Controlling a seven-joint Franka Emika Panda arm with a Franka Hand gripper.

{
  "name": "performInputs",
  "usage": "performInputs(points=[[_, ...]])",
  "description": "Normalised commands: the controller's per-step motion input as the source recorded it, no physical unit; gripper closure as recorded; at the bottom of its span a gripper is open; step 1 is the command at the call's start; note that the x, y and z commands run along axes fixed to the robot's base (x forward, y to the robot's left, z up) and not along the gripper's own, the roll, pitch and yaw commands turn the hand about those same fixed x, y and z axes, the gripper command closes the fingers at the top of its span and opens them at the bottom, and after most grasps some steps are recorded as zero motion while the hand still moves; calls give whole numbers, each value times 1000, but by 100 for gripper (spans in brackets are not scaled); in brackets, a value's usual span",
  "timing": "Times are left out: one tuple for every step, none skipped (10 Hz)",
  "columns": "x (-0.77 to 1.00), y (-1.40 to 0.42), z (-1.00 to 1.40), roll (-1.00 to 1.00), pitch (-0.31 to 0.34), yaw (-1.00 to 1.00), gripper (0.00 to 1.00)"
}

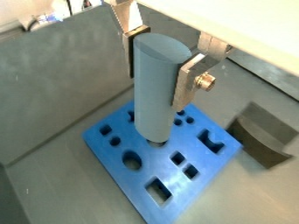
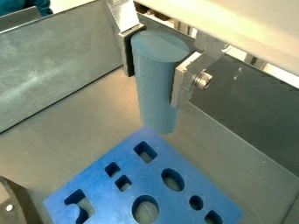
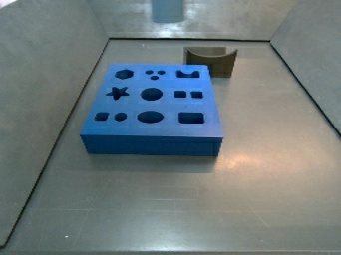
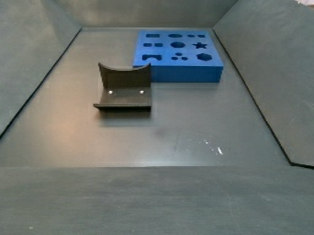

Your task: Insert the oval object.

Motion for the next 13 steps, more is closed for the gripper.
performInputs(points=[[-594, -137, -1000, 0, 0, 0, 100], [-534, -180, -1000, 0, 0, -14, 100], [-254, -300, -1000, 13, 0, 0, 100], [140, -269, -1000, 49, -21, -97, 100], [566, -57, -757, 123, 154, -149, 100], [531, 0, -709, 224, 157, -71, 100], [606, 0, -720, 249, 86, -60, 100], [397, 0, -680, 329, 0, -17, 100], [166, 0, -663, 359, 0, 0, 100], [89, 0, -620, 311, 36, -34, 100], [74, 37, -246, 114, 151, -80, 100], [0, 11, -300, 3, 0, -40, 100], [0, 0, -463, 0, -27, -49, 100]])
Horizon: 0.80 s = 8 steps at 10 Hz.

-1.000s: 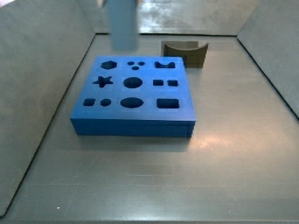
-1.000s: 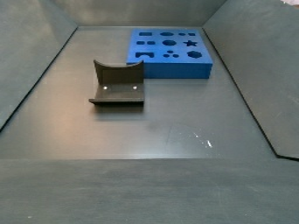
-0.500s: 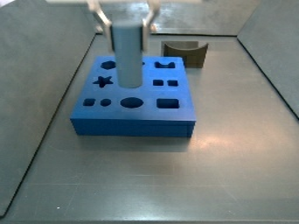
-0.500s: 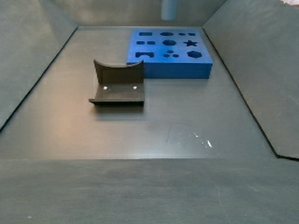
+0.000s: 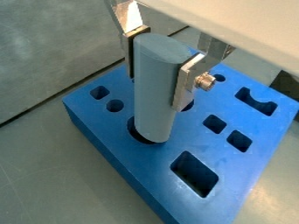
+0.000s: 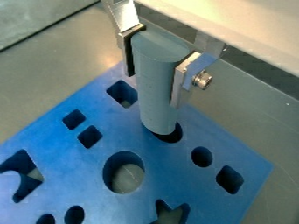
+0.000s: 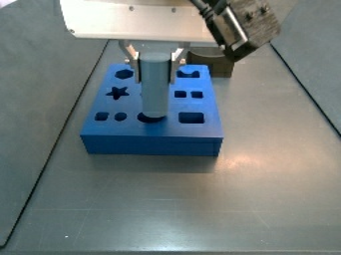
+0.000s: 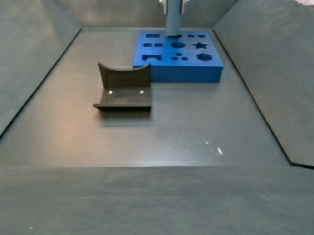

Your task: Insert the oval object.

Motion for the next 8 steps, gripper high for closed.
performInputs(points=[[0, 0, -420, -57, -36, -26, 100], [-94, 0, -414, -126, -69, -6, 100], [-91, 0, -349, -167, -67, -20, 100], [-249, 0, -229, -130, -96, -14, 100], [-257, 0, -220, -106, -103, 0, 100], [-174, 0, -263, -51, -91, 0, 100], [0, 0, -411, -117, -60, 0, 100], [234, 0, -394, -54, 0, -37, 100]])
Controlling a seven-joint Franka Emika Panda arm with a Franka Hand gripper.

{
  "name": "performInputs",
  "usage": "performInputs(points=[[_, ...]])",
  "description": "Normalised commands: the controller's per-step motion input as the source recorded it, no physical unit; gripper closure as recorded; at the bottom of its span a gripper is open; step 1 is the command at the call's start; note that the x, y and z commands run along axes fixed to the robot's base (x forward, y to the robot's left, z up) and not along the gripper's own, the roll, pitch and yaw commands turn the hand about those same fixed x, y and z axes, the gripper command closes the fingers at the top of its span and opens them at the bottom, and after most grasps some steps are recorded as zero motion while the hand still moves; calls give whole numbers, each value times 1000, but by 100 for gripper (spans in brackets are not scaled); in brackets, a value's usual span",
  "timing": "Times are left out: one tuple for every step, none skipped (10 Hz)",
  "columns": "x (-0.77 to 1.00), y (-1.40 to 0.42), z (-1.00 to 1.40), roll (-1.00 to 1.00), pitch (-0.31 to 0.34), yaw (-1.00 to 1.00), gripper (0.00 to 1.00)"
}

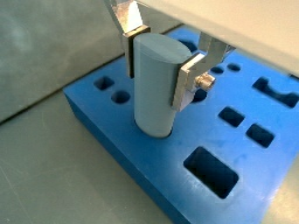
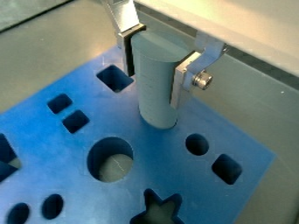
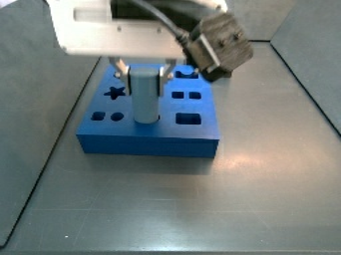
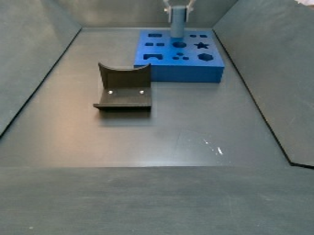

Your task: Insert the oval object.

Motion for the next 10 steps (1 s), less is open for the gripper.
performInputs(points=[[274, 0, -300, 0, 0, -69, 100], [211, 0, -277, 4, 0, -71, 100], [109, 0, -229, 17, 0, -46, 100], [51, 0, -249, 14, -3, -26, 100], [0, 0, -357, 4, -61, -6, 100], [0, -14, -311, 0, -91, -11, 100], [-46, 0, -251, 0, -171, 0, 100], [-23, 0, -277, -1, -141, 0, 100], [-91, -134, -286, 33, -190, 31, 100], [-66, -74, -60, 27, -99, 34, 100]])
